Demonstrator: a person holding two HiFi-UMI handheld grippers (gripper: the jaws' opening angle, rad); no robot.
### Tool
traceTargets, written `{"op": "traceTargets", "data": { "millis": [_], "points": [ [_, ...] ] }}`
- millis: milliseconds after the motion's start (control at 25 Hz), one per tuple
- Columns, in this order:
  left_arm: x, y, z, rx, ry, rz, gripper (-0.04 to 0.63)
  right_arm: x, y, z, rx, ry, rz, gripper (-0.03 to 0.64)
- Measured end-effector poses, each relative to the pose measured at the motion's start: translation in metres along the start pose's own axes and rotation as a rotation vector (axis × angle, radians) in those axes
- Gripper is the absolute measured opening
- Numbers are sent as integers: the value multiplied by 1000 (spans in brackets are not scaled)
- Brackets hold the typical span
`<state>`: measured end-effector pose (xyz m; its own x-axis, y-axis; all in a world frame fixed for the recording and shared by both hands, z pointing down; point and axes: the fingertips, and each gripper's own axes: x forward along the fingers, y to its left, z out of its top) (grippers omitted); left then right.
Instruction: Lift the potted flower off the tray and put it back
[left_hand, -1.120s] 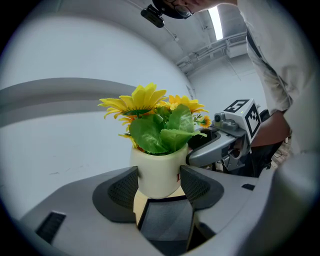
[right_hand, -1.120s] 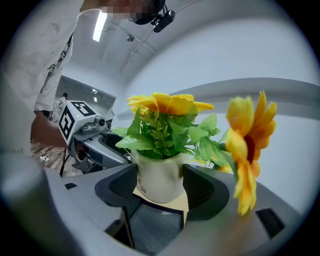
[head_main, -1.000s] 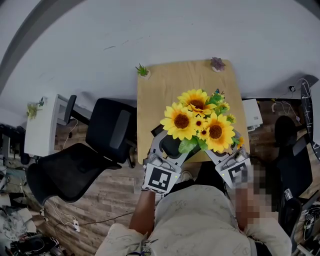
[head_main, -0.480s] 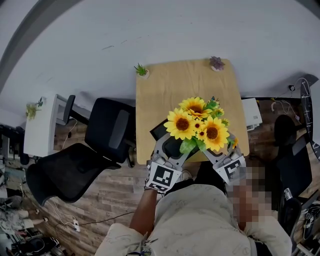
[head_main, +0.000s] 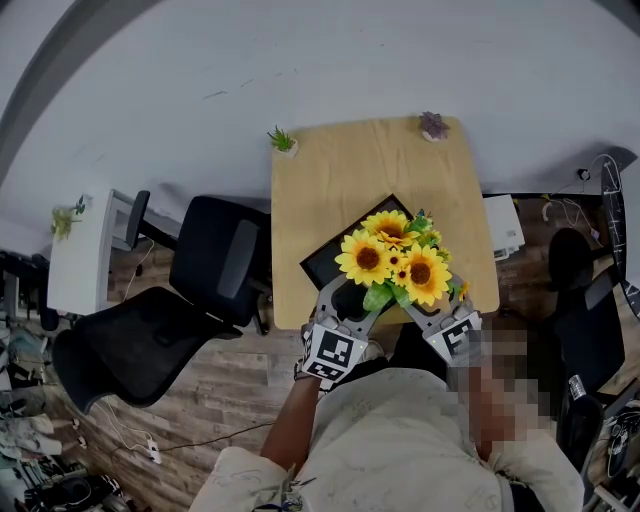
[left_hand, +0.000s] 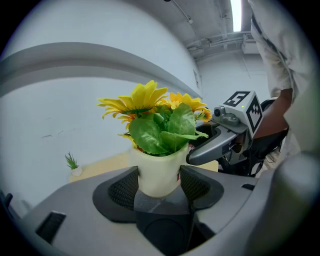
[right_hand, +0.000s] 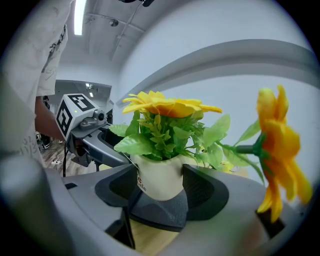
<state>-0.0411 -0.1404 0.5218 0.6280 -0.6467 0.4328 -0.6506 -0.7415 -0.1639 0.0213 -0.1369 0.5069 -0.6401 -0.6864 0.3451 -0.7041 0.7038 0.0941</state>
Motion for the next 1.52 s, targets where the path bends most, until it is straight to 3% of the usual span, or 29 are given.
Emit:
{"op": "traceTargets", "data": {
  "millis": [1520],
  "points": [
    [80,19,-53,-83,159,-90,262,55,-44,-62,34,167,22,298]
  ]
}}
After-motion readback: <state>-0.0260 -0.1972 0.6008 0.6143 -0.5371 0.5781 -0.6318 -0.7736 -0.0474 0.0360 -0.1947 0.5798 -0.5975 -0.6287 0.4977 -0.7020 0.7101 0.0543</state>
